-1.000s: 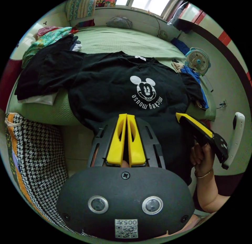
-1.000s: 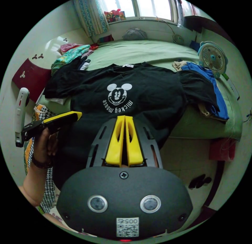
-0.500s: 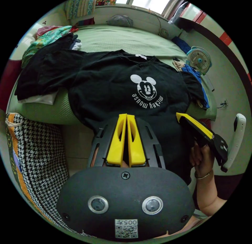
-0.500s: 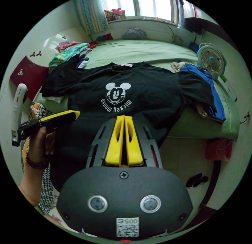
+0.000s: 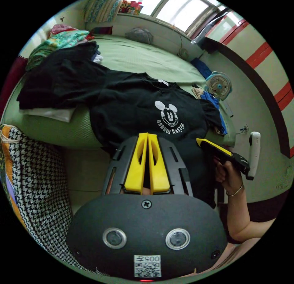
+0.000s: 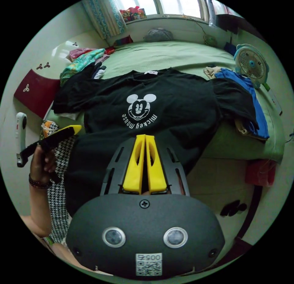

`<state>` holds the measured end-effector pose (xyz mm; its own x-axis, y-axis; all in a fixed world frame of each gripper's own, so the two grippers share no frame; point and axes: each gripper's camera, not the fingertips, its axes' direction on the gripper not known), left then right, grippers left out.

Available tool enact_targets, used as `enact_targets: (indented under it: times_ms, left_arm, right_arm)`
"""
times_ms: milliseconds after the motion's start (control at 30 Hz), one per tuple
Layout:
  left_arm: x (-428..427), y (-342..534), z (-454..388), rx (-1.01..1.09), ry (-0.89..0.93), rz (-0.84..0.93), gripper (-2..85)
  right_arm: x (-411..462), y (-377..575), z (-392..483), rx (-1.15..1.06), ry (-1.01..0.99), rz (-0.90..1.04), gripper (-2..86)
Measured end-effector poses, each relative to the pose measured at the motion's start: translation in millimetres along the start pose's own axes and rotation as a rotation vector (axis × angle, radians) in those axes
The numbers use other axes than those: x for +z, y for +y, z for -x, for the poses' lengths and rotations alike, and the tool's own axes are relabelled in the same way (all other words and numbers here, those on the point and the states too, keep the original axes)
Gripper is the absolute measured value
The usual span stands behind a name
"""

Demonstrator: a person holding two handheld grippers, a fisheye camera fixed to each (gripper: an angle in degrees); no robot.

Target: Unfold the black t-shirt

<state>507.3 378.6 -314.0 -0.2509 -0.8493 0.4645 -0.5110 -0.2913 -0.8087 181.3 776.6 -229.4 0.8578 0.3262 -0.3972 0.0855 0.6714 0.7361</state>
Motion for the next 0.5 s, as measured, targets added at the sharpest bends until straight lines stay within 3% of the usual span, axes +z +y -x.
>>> enact_targets:
  times_ms: [133, 367, 500]
  left_arm:
    - [-26, -1, 53, -0.046, -0.081, -0.035, -0.2]
    - [-53, -1, 133, -0.183, -0.177, -0.096, 0.2]
    - [-62, -9, 157, -0.194, -0.191, -0.133, 1.2]
  right_arm:
    - [7, -23, 26, -0.020, 0.074, 0.034, -1.0]
    - [27, -100, 93, -0.163, -0.024, 0.026, -0.3]
    - [38, -157, 161, -0.333, -0.070, -0.018, 6.0]
